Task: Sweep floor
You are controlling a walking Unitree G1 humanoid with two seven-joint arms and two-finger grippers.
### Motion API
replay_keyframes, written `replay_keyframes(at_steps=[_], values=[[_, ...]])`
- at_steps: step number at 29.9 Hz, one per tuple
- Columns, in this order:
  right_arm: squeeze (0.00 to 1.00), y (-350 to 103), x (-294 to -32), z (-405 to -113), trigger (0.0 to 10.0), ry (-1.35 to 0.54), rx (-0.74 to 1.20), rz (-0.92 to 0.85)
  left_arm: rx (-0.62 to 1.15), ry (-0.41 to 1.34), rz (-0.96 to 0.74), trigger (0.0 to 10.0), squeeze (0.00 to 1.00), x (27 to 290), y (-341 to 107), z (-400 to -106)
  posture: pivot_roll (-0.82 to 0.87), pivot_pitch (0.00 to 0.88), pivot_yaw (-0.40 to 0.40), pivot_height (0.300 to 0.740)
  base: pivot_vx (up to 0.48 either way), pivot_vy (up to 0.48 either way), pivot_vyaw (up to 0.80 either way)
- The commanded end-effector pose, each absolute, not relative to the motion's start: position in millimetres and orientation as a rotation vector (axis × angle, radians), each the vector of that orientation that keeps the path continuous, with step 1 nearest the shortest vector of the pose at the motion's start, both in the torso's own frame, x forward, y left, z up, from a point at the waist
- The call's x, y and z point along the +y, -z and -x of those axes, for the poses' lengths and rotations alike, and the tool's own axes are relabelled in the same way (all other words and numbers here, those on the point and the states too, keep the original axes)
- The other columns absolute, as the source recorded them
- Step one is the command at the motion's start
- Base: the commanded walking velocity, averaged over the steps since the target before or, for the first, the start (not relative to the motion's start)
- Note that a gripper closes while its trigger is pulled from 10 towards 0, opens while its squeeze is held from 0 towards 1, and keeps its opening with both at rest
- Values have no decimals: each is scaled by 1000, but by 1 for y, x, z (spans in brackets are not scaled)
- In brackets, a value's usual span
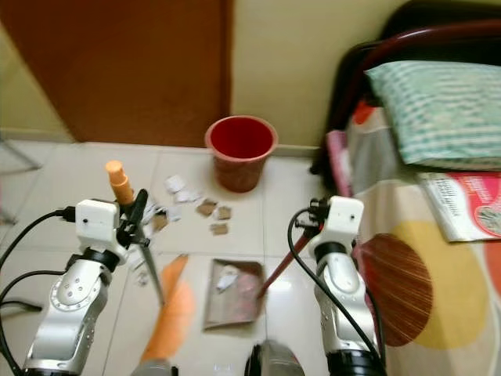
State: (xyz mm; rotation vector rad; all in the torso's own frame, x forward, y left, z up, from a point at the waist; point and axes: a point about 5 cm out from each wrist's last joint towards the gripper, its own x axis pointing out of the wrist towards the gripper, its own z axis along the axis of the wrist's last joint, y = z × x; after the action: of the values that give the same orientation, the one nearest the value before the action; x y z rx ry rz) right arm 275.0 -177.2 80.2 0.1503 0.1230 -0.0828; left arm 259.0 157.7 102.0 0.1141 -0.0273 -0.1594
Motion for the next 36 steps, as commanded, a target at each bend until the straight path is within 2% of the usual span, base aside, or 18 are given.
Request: replay_keyframes(at_steps=[1, 18, 36], values=[[0, -94, -177, -280, 10000, 88, 67, -146, -54, 178, -114, 10000, 0, 156, -108, -259, -29, 138, -47, 740, 398, 0, 0], [0, -96, -172, -285, 10000, 84, 57, -145, -70, 176, -120, 10000, 0, 158, -115, -267, -27, 148, -29, 740, 393, 200, 0], [0, -92, -169, -288, 10000, 71, 73, -140, -108, 174, -100, 10000, 0, 154, -127, -272, -21, 154, -28, 740, 0, 0, 0]])
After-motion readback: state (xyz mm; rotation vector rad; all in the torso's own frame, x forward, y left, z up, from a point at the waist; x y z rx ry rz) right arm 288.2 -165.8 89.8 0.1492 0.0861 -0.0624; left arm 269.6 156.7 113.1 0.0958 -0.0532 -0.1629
